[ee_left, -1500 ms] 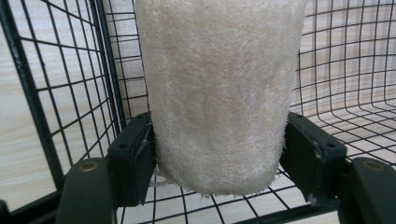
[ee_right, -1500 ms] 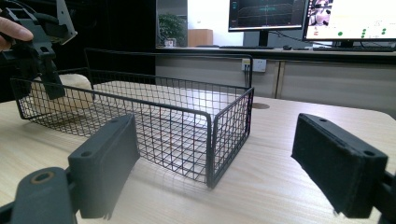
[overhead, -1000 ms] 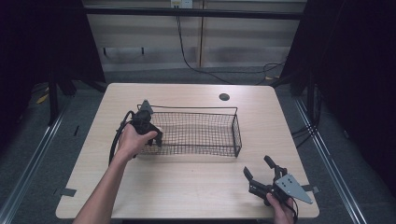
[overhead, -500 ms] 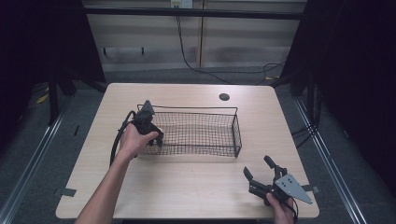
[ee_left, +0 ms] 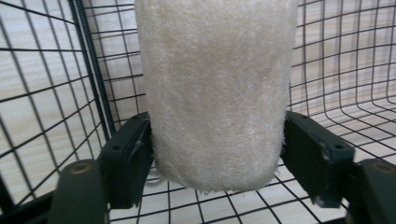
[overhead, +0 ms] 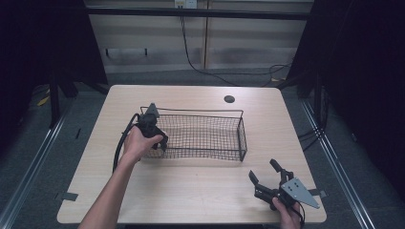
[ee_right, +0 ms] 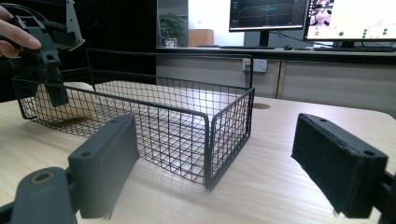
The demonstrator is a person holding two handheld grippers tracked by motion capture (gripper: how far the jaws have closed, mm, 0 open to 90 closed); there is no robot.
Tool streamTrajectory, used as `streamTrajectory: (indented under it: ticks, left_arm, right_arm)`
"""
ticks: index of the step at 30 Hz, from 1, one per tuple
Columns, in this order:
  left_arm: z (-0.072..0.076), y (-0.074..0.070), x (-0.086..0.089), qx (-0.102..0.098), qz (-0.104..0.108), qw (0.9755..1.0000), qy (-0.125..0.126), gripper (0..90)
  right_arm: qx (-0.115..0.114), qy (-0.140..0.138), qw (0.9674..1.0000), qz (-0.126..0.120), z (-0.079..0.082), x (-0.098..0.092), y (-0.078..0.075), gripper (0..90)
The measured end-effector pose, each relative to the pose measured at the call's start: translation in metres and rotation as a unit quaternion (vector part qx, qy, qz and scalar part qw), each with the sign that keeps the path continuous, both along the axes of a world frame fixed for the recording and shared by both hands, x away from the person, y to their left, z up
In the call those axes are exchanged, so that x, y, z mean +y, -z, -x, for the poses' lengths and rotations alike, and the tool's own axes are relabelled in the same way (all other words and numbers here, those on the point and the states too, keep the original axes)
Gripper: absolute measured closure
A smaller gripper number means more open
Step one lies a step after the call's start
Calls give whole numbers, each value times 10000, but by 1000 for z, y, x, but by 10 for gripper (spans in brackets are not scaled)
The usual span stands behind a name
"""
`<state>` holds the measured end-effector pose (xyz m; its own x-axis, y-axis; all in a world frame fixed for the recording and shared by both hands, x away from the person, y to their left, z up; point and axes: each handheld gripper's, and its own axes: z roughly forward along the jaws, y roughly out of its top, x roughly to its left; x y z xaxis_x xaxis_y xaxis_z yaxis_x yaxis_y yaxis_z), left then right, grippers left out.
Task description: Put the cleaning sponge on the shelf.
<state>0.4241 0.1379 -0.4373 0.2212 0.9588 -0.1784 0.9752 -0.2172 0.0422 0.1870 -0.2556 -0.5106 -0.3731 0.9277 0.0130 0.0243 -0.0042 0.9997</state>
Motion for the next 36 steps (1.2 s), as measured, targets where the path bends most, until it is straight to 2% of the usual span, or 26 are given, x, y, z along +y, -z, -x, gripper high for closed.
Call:
streamTrajectory:
  ticks: [3, 7, 12, 18, 23, 25, 30, 36]
  left_arm:
    - [0, 0, 0, -4, 19, 10000, 14, 248]
    - [0, -1, 0, 38, 147, 9998, 99, 213]
    - [0, -1, 2, 32, 207, 9996, 173, 210]
    - [0, -4, 5, -15, 293, 9995, 142, 188]
    - [1, -9, 7, -92, 377, 9991, 193, 185]
    - [2, -11, 8, -192, 417, 9989, 131, 185]
    - [4, -16, 11, -301, 581, 9976, 203, 185]
    - [7, -24, 15, -505, 846, 9948, 271, 184]
  right_arm:
    - [-11, 5, 10000, 7, 0, 0, 0, 138]
    - [-1, -5, 10000, 8, 0, 0, 0, 138]
    - [-2, -2, 10000, 0, 0, 0, 0, 138]
    - [-2, -3, 10000, 3, 0, 0, 0, 138]
    - [1, -7, 10000, 7, 0, 0, 0, 138]
    - [6, -5, 10000, 9, 0, 0, 0, 138]
    - [6, -6, 10000, 1, 0, 0, 0, 138]
    - [-9, -6, 10000, 6, 0, 0, 0, 138]
